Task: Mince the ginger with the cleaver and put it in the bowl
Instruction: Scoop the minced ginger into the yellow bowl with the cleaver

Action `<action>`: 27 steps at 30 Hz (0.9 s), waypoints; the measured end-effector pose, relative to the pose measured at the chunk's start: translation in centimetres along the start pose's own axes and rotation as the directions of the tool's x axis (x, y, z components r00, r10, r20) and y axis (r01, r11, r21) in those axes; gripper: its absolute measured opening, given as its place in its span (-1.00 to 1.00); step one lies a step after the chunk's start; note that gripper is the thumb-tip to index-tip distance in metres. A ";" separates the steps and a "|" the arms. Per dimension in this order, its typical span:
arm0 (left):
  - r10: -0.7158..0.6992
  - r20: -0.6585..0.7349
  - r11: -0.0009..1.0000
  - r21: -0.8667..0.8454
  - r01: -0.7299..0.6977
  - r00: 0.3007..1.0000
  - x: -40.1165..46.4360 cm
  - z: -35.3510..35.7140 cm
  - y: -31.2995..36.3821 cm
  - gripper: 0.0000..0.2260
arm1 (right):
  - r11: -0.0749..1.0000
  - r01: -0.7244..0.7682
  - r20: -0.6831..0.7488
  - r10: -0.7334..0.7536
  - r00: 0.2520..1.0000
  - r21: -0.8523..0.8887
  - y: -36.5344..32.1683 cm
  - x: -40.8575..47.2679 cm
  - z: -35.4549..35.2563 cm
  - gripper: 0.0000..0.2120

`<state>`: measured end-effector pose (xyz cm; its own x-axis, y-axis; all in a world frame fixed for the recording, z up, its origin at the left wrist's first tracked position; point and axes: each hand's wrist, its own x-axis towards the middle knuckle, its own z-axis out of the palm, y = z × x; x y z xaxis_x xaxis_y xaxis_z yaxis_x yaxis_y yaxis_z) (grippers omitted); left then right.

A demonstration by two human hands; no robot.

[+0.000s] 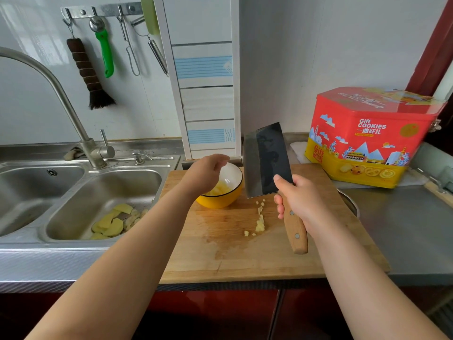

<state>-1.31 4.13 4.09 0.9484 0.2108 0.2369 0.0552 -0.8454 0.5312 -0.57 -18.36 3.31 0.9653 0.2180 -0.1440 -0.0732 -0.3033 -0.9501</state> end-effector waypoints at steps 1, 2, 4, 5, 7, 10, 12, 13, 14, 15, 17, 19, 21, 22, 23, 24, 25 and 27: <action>0.014 -0.011 1.000 -0.001 -0.014 1.000 0.0 0.0 0.1 -0.70 | 1.000 -0.006 0.002 0.006 1.000 0.001 0.1 -0.1 0.0 -0.46; 0.020 -0.024 1.000 -0.012 -0.020 1.000 0.1 0.0 0.2 -0.68 | 1.000 -0.011 0.005 0.011 1.000 0.004 0.3 -0.2 -0.1 -0.46; -0.002 -0.034 0.999 -0.045 0.000 0.999 -0.1 -0.1 0.4 -0.61 | 1.000 -0.012 0.014 0.012 1.000 0.005 0.4 -0.4 -0.3 -0.45; -0.003 -0.033 0.999 -0.053 0.002 0.999 -0.1 -0.1 0.4 -0.59 | 1.000 -0.008 0.018 0.008 1.000 0.001 0.5 -0.6 -0.4 -0.46; 0.030 -0.054 0.998 -0.062 -0.033 0.998 -0.5 -0.1 0.3 -0.60 | 1.000 -0.004 0.021 0.004 1.000 -0.007 0.6 -0.8 -0.8 -0.46; -0.003 -0.313 0.964 -0.253 -0.081 0.950 -2.7 0.0 0.2 -0.69 | 0.999 -0.036 0.034 0.036 0.999 0.000 1.2 -1.3 -2.0 -0.41; -0.130 -0.541 0.911 -0.395 -0.115 0.831 -5.2 0.5 0.1 -0.75 | 0.998 -0.070 0.039 0.070 0.997 -0.003 2.0 -1.5 -2.7 -0.43; -0.214 -0.598 0.887 -0.449 -0.102 0.772 -6.3 1.0 -0.4 -0.77 | 0.996 -0.089 0.035 0.089 0.995 -0.003 2.6 -1.5 -3.0 -0.43; -0.305 -0.615 0.864 -0.500 -0.060 0.727 -7.2 1.8 -1.2 -0.78 | 0.994 -0.109 0.029 0.109 0.994 -0.002 3.2 -1.4 -3.3 -0.43; -0.394 -0.600 0.840 -0.542 0.008 0.696 -7.9 2.5 -2.1 -0.79 | 0.992 -0.127 0.024 0.128 0.992 -0.002 3.8 -1.3 -3.5 -0.42; -0.537 -0.498 0.801 -0.554 0.227 0.681 -8.8 3.4 -4.0 -0.74 | 0.987 -0.161 0.020 0.161 0.987 -0.007 4.7 -1.1 -3.6 -0.42; -0.608 -0.379 0.784 -0.425 0.452 0.697 -9.4 3.9 -5.5 -0.67 | 0.984 -0.179 0.018 0.179 0.984 -0.006 5.2 -1.0 -3.8 -0.42; -0.603 -0.295 0.798 -0.244 0.551 0.741 -10.0 4.3 -5.9 -0.63 | 0.981 -0.196 0.025 0.195 0.980 0.009 5.6 -0.8 -4.0 -0.42; -0.578 -0.259 0.816 -0.154 0.558 0.774 -10.3 4.6 -5.8 -0.62 | 0.979 -0.204 0.030 0.204 0.979 0.010 5.7 -0.5 -4.3 -0.43; -0.546 -0.224 0.836 -0.081 0.543 0.807 -10.6 4.9 -5.5 -0.60 | 0.977 -0.212 0.037 0.212 0.977 0.003 5.8 -0.3 -4.6 -0.45; -0.511 -0.193 0.856 -0.029 0.515 0.838 -10.9 5.3 -5.1 -0.58 | 0.975 -0.220 0.045 0.220 0.974 -0.006 5.8 -0.1 -5.0 -0.48; -0.473 -0.168 0.876 0.013 0.482 0.865 -11.3 5.7 -4.8 -0.56 | 0.974 -0.227 0.050 0.228 0.972 -0.014 5.8 0.2 -5.4 -0.50; -0.398 -0.139 0.907 0.090 0.412 0.907 -11.9 6.6 -4.0 -0.55 | 0.971 -0.237 0.056 0.239 0.969 -0.031 5.6 0.6 -6.1 -0.51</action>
<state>-10.70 1.76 -6.23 0.7943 0.5962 0.1165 0.4688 -0.7236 0.5065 1.12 -25.60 -0.43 0.9042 0.1913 -0.3819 -0.2923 -0.3749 -0.8798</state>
